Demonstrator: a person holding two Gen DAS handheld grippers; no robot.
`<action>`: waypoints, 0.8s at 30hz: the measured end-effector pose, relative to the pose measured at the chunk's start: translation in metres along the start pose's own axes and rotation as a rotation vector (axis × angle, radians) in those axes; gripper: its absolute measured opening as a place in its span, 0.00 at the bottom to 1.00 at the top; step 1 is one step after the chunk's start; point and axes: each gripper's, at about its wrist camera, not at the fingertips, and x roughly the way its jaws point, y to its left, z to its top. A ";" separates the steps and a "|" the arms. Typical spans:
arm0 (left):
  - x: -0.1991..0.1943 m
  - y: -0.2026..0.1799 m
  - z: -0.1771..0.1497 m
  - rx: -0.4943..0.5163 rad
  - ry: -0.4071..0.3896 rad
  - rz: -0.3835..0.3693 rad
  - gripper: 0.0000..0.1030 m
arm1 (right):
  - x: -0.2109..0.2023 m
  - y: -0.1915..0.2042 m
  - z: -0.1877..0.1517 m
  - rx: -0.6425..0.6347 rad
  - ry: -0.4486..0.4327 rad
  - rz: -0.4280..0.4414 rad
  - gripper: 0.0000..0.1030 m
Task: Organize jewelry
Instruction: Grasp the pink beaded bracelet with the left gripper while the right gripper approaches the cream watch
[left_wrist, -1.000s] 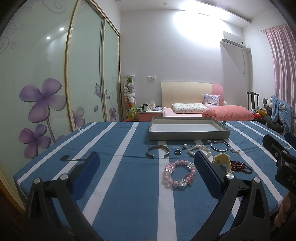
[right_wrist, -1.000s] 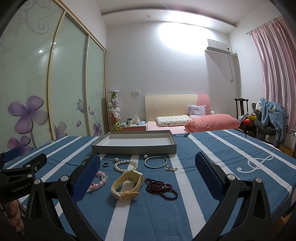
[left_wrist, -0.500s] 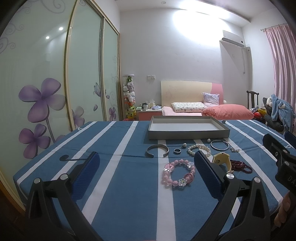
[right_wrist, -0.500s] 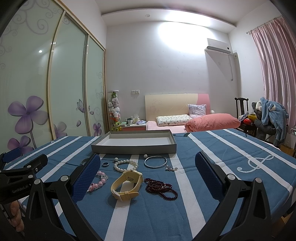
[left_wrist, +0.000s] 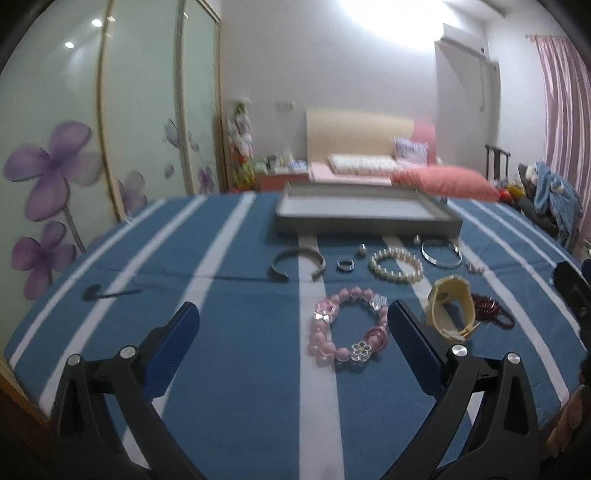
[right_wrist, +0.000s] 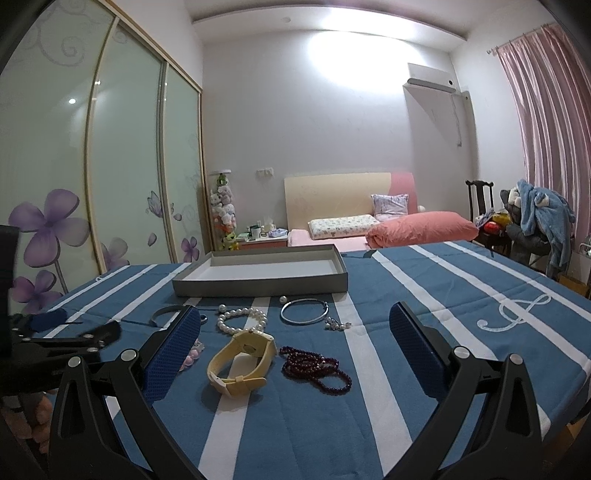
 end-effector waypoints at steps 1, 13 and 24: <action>0.009 -0.001 0.001 0.007 0.025 -0.007 0.96 | 0.001 -0.001 -0.001 0.004 0.005 -0.001 0.98; 0.077 -0.018 0.011 0.099 0.230 -0.062 0.58 | 0.008 -0.006 -0.005 0.031 0.049 -0.013 0.98; 0.095 -0.014 0.010 0.079 0.335 -0.107 0.35 | 0.013 -0.008 -0.004 0.038 0.074 -0.007 0.98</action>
